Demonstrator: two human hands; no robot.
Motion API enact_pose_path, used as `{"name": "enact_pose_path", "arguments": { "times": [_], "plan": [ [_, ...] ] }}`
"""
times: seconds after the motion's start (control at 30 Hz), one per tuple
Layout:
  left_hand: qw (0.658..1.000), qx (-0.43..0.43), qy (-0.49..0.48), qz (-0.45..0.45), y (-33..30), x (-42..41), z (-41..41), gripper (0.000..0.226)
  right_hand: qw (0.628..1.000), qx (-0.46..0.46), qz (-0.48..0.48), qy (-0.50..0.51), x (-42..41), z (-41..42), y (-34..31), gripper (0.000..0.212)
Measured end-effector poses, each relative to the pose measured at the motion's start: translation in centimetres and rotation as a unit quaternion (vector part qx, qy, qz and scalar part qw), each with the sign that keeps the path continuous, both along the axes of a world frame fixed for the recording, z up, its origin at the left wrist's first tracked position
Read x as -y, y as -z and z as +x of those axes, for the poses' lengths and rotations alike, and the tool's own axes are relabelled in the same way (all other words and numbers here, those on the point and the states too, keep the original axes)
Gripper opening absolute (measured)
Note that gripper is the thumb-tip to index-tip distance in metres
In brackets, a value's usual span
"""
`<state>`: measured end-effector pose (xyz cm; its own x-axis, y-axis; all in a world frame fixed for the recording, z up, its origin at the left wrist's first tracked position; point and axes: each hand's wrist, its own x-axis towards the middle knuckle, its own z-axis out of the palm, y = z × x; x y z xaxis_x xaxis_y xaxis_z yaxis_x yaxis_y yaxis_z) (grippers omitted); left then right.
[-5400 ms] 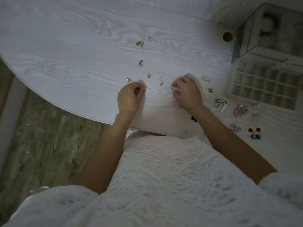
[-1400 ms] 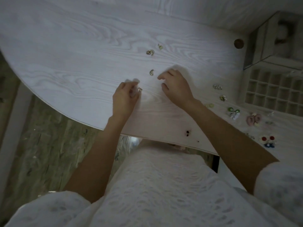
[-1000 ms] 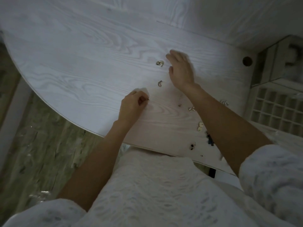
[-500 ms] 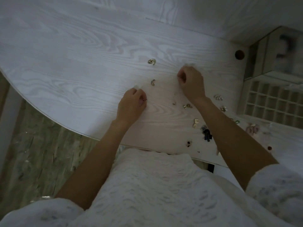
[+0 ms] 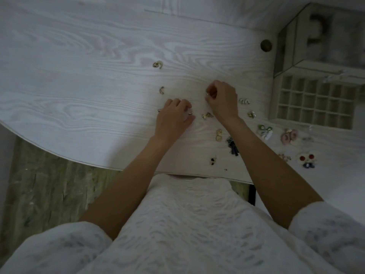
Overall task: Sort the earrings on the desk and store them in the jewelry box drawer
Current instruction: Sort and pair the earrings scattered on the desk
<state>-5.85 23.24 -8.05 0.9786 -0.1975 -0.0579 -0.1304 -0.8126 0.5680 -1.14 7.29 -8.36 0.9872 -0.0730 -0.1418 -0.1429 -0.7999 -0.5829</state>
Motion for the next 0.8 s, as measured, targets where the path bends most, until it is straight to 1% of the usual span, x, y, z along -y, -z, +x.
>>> {"name": "enact_pose_path", "arguments": {
  "times": [0.13,0.4,0.53,0.67,0.8],
  "plan": [
    [1.0,0.012,0.0,0.012,0.1,0.3,-0.1,0.009,1.0,0.002,0.0,-0.011,0.4,-0.4,0.1,0.007],
    [0.998,0.048,-0.002,0.033,0.6,-1.8,-1.7,0.008,0.998,0.032,0.026,-0.054,0.5,-1.2,0.5,0.011],
    [0.995,0.074,-0.02,0.057,1.1,-2.4,-2.1,0.006,0.998,0.031,0.032,-0.045,0.4,-1.2,0.4,0.012],
    [0.996,0.073,-0.03,0.051,1.0,-2.3,-2.2,0.005,0.998,0.028,-0.005,-0.056,0.7,-1.1,0.6,0.009],
    [0.997,0.064,-0.023,0.042,0.6,-2.0,-2.3,0.006,0.999,0.025,-0.02,-0.044,1.2,-1.1,0.5,0.011]
  ]
}}
